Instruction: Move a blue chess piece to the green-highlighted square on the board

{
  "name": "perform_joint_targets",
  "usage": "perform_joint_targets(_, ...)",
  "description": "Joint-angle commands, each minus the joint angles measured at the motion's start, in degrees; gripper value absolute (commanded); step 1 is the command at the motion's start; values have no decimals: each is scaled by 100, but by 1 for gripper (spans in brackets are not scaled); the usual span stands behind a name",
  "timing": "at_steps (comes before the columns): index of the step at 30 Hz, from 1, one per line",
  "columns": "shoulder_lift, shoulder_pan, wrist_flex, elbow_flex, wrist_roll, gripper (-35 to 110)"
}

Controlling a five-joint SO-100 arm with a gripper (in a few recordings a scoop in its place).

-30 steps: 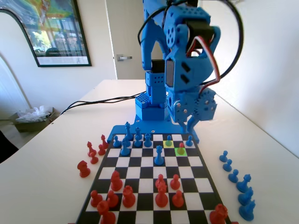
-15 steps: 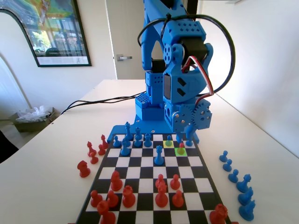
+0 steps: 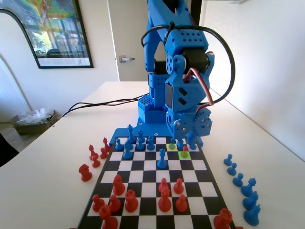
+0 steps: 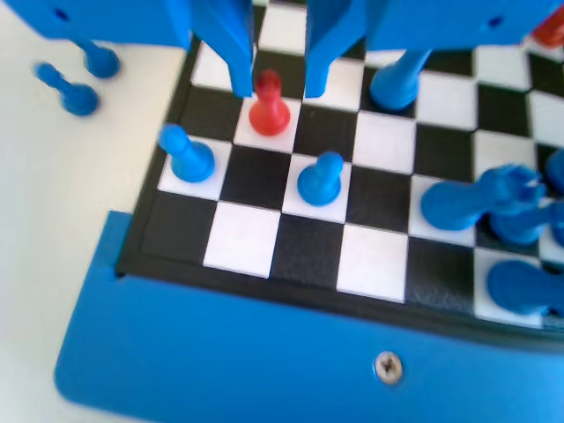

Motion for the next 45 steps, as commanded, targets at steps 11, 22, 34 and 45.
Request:
perform_joint_targets(11,-53,-149,-105,-325,-105,9)
perform_joint_targets(22,-53,-141,-123,-404,-132,8)
perform_joint_targets(34,-193,-26,-229,-396,-255,8)
perform_joint_targets(45,-193,-53,-457,-211,-431,1)
